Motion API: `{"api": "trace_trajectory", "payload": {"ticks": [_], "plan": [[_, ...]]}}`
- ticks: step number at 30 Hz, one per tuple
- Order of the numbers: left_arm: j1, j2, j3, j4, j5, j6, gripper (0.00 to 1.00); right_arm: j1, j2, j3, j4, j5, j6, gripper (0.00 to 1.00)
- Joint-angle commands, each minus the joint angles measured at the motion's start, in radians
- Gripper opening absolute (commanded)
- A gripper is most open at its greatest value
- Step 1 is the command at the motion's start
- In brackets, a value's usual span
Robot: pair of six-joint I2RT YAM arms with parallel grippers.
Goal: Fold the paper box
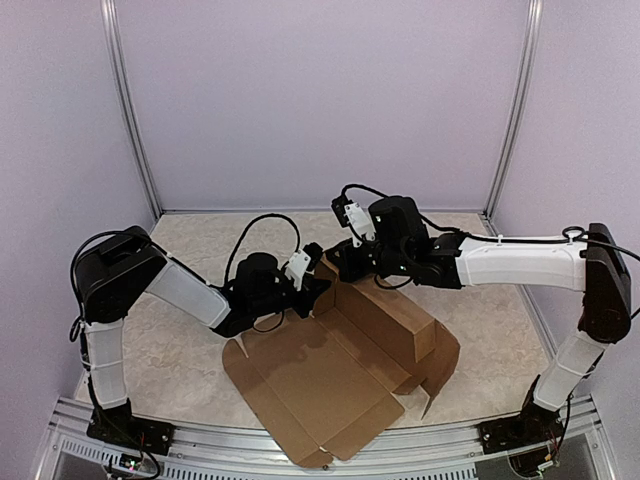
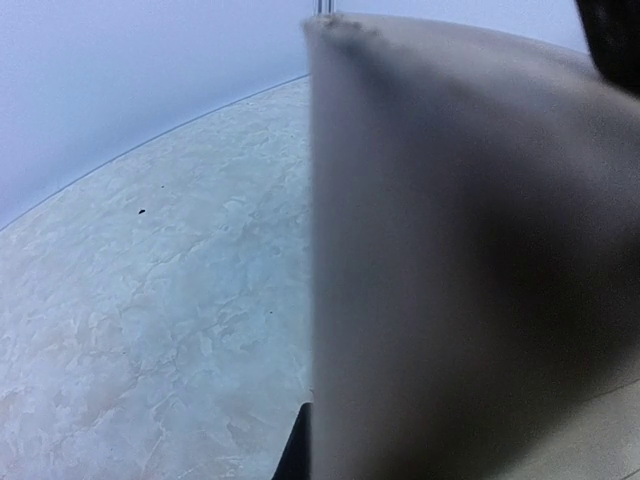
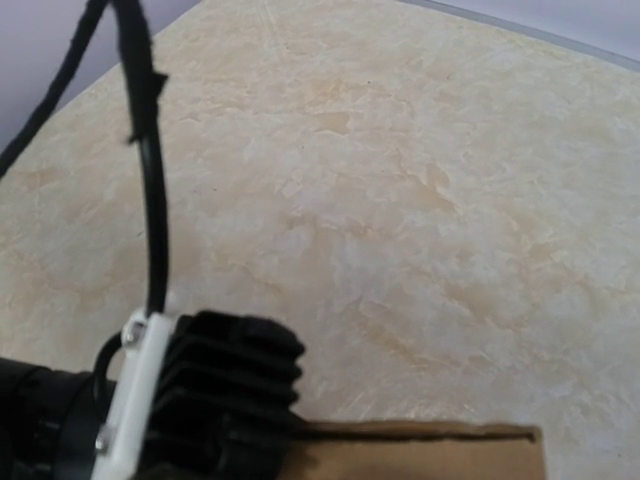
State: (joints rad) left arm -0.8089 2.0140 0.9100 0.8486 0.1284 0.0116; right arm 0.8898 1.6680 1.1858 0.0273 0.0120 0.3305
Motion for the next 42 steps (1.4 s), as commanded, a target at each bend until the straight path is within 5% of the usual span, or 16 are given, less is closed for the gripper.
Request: {"api": "trace_trajectory", "payload": {"ticks": [1,10,16,21,26,42], "plan": [[0.007,-0.019,0.009,0.006,0.003,-0.007,0.0,0.0,0.01,-0.041,-0.082,-0.01,0.004,0.0],[0.008,-0.048,0.002,-0.04,-0.069,-0.006,0.0,0.001,-0.021,-0.021,-0.104,0.007,0.008,0.02],[0.018,-0.076,0.005,-0.091,-0.171,-0.059,0.0,0.0,-0.092,-0.01,-0.175,0.055,-0.014,0.31],[0.065,-0.07,0.08,-0.239,-0.142,-0.21,0.0,0.0,-0.196,-0.037,-0.241,0.114,-0.042,0.45],[0.104,-0.065,0.049,-0.206,-0.115,-0.31,0.0,-0.001,-0.315,-0.083,-0.306,0.211,-0.065,0.62],[0.103,-0.222,-0.083,-0.294,-0.4,-0.354,0.0,-0.001,-0.6,-0.158,-0.523,0.421,-0.063,0.77]]}}
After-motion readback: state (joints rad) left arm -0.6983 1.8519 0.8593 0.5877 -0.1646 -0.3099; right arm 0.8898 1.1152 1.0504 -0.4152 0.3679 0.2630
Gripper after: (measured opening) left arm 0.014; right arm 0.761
